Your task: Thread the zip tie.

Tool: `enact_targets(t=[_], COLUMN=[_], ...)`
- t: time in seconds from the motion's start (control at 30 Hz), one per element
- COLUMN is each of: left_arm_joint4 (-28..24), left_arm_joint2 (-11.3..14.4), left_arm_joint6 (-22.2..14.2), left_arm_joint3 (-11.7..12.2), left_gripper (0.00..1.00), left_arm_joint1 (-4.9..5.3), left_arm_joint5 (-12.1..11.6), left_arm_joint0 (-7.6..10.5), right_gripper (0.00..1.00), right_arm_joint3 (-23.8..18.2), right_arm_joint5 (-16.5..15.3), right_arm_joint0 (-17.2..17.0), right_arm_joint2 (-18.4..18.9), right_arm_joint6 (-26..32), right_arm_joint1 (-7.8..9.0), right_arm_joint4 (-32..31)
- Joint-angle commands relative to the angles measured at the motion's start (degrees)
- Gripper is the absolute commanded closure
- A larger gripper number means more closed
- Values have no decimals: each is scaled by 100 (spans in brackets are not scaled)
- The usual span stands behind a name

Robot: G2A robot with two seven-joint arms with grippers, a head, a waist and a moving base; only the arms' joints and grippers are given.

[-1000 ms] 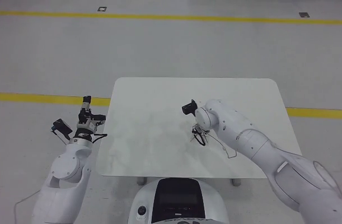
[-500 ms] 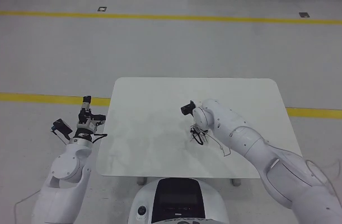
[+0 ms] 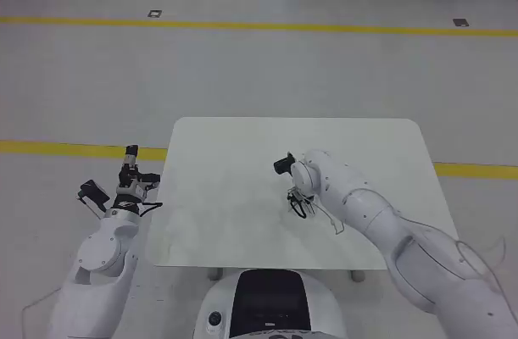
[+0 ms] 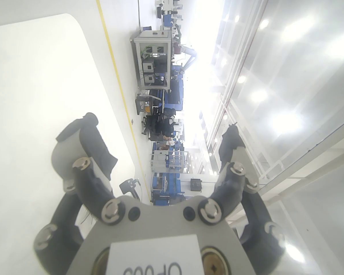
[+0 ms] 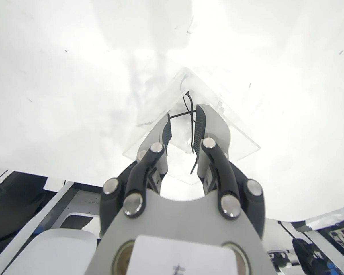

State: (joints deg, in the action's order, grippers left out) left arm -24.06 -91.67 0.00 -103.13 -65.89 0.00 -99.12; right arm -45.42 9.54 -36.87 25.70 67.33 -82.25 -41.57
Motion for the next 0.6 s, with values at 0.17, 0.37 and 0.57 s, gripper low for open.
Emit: enact_targets(t=[0.17, 0.37, 0.57], left_arm_joint4=[0, 0, 0], left_arm_joint2=[0, 0, 0], left_arm_joint6=[0, 0, 0], left_arm_joint3=[0, 0, 0], left_gripper=[0, 0, 0], left_arm_joint1=[0, 0, 0], left_arm_joint5=[0, 0, 0], left_arm_joint0=[0, 0, 0], right_gripper=[80, 80, 83], right_arm_joint3=[136, 165, 104], right_arm_joint5=[97, 121, 124], right_arm_joint0=[2, -15, -61], right_arm_joint2=[58, 133, 241], right_arm_joint6=[-92, -146, -160], right_arm_joint1=[-75, -106, -97], right_arm_joint4=[-87, -148, -221])
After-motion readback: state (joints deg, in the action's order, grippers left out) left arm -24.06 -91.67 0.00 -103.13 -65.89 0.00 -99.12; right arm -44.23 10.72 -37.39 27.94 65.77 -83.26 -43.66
